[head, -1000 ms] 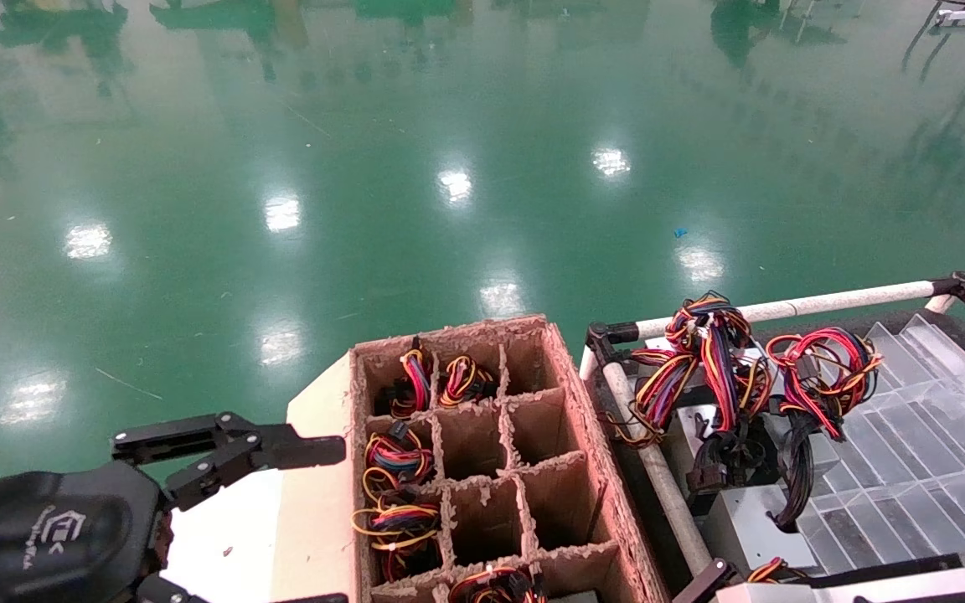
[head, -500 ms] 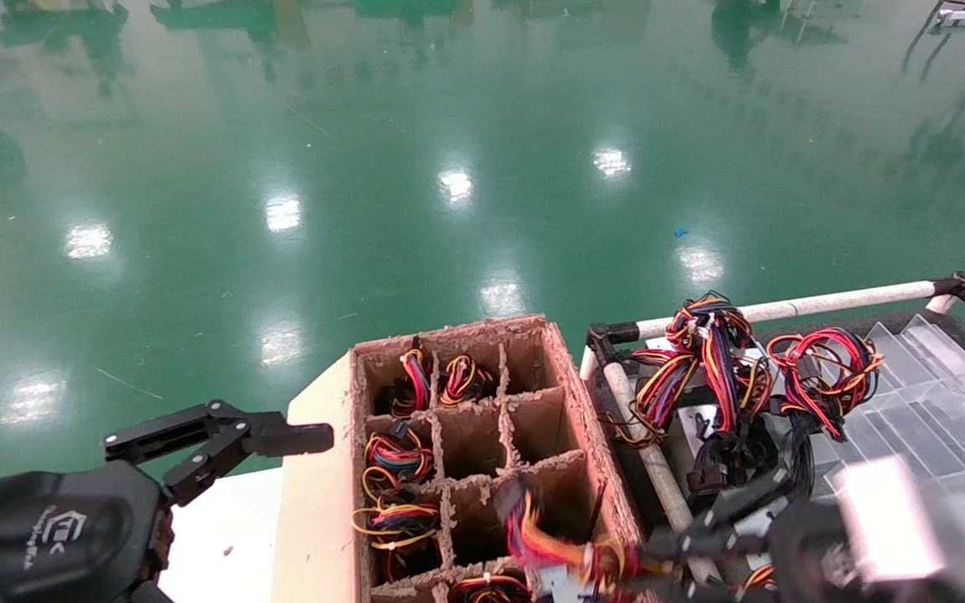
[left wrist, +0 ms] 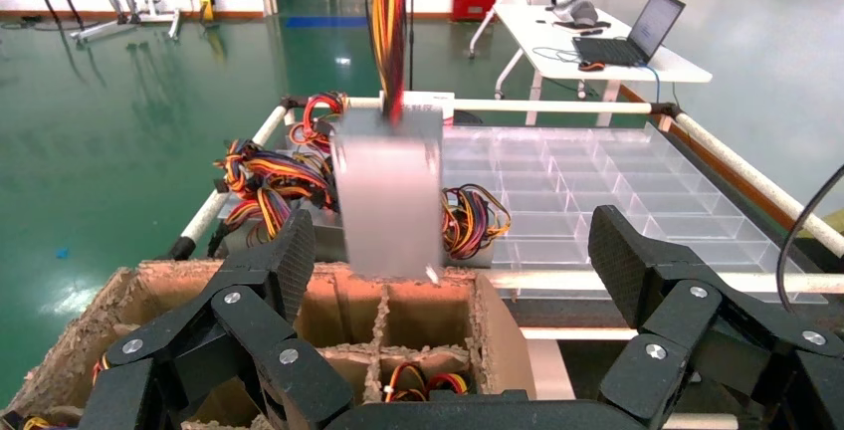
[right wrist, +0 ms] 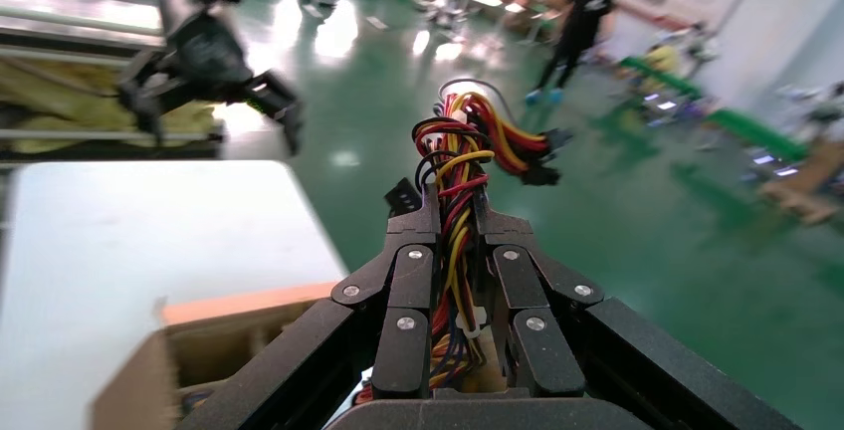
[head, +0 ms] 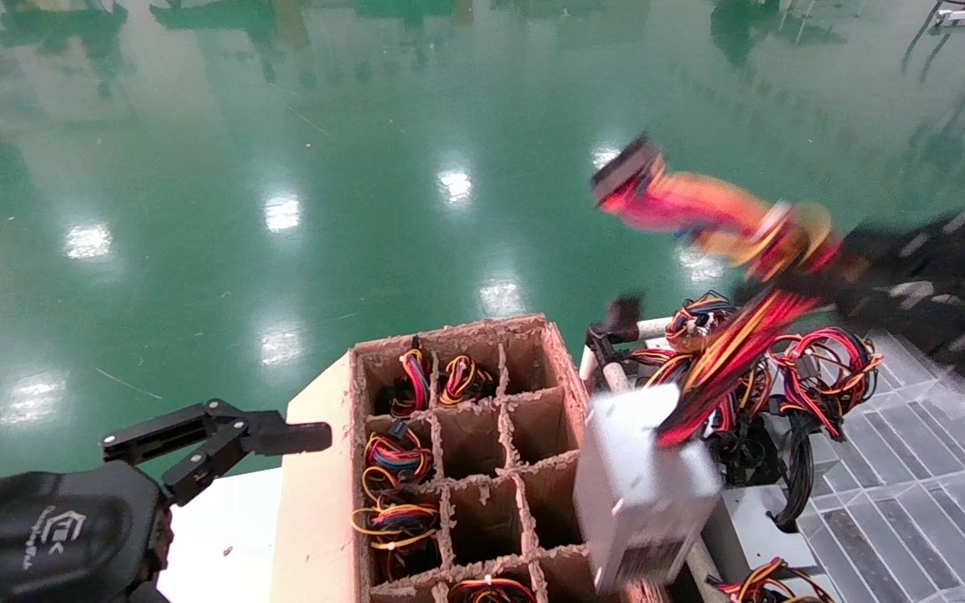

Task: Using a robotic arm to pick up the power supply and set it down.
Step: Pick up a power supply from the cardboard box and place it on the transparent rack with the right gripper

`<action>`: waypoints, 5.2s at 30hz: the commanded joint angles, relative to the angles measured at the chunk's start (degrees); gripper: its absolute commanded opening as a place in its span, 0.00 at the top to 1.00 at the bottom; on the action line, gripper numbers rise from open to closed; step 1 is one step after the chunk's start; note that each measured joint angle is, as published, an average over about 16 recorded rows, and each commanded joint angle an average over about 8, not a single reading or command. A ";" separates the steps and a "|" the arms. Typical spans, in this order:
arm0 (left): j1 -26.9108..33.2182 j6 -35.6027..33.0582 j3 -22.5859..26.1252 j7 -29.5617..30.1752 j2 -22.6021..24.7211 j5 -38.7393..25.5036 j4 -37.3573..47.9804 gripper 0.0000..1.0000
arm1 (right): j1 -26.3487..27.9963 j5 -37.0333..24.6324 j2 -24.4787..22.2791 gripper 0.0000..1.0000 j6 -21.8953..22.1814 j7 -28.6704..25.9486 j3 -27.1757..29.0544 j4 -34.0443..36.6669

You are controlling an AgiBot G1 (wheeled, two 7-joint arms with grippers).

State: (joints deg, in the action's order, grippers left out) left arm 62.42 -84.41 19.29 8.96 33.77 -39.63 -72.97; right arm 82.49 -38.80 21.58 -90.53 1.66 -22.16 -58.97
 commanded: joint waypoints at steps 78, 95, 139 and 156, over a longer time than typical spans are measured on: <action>0.02 0.04 0.09 -0.05 -0.04 0.06 0.00 0.00 | 13.50 -10.20 -10.07 1.00 -0.74 16.95 -30.38 22.43; 0.03 0.05 0.11 -0.06 -0.04 0.08 0.00 0.00 | 9.29 -1.98 -14.52 1.00 -0.28 20.61 -35.09 26.13; 0.03 0.07 0.16 -0.08 -0.06 0.12 0.01 0.00 | 16.93 -8.36 -6.58 0.13 -0.28 27.60 -39.63 31.54; 0.03 0.08 0.15 -0.08 -0.07 0.12 0.02 0.00 | 16.96 -8.52 -6.58 0.00 -0.31 27.54 -39.71 31.53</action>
State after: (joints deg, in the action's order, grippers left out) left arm 62.45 -84.33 19.45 8.87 33.70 -39.51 -72.96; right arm 99.45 -47.21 15.05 -90.75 29.09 -61.89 -27.48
